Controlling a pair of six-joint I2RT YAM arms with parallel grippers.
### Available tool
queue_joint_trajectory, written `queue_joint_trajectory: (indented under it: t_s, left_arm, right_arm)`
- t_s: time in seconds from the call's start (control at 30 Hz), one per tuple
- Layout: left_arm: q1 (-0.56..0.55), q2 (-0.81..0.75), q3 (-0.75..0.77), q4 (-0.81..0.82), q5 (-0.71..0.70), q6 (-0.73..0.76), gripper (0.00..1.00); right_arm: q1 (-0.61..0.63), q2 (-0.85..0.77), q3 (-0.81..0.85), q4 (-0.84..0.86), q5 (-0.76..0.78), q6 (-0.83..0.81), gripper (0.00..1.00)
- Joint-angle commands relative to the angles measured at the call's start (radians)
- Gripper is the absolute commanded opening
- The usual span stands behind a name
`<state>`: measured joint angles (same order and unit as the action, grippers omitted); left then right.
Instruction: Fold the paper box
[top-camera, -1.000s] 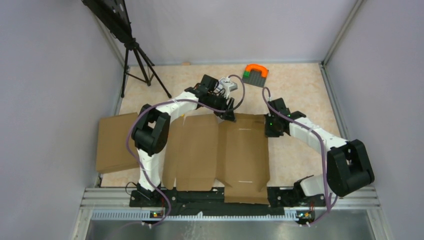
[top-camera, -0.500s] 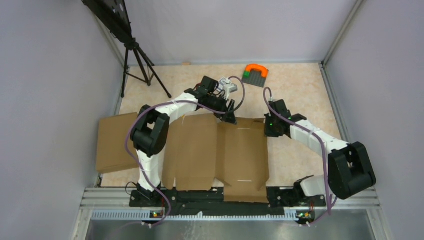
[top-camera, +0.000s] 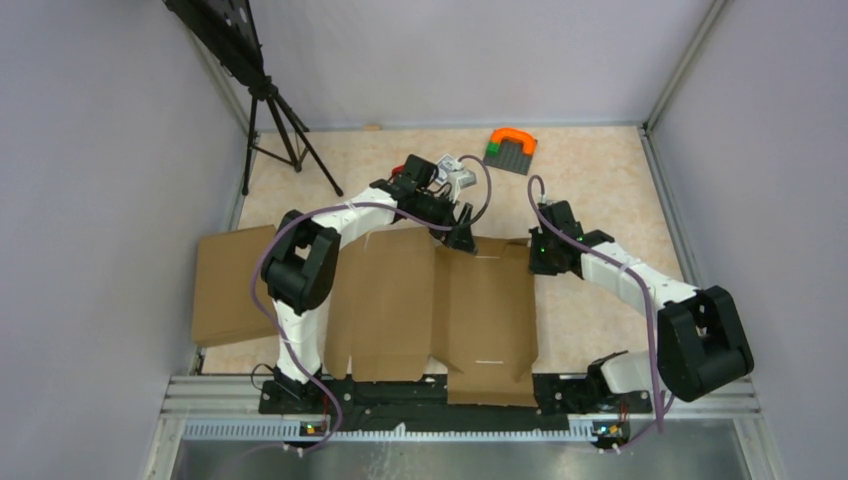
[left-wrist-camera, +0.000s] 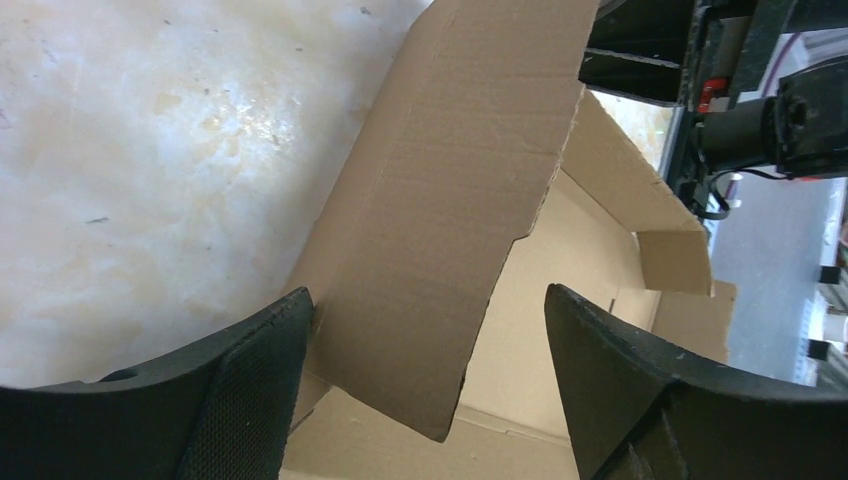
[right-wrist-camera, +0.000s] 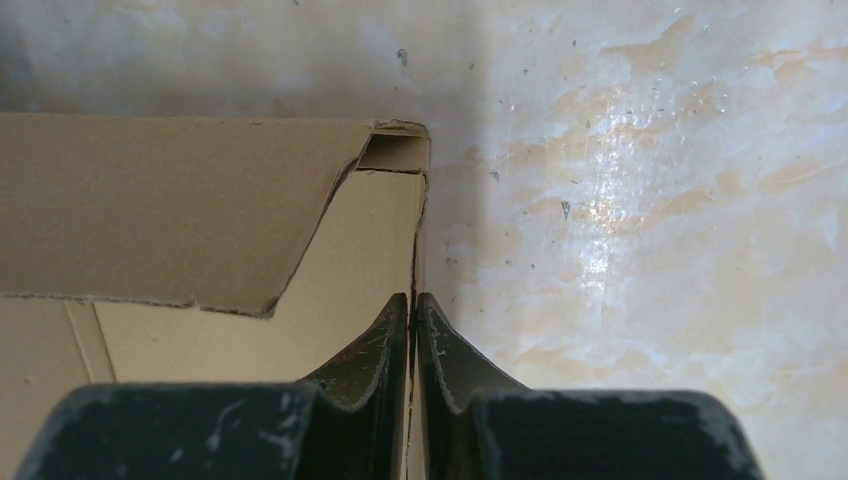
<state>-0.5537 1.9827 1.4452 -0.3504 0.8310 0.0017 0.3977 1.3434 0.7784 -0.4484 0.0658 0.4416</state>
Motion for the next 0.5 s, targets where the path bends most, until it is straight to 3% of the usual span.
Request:
queue_joint_trajectory:
  t_s: [0.0,0.3,0.47]
  left_arm:
    - [-0.007,-0.037,0.046,-0.012,0.093,0.007,0.86]
    - [-0.006,-0.020,0.097,-0.060,0.080,0.027,0.84]
    - [-0.007,-0.013,0.110,-0.057,0.081,0.013,0.70]
  right_arm:
    - [0.014,-0.036,0.002,0.032,-0.009,0.004,0.07]
    - [0.014,-0.034,0.005,0.031,-0.014,0.004,0.08]
    - [0.014,-0.031,0.010,0.029,-0.019,0.002,0.07]
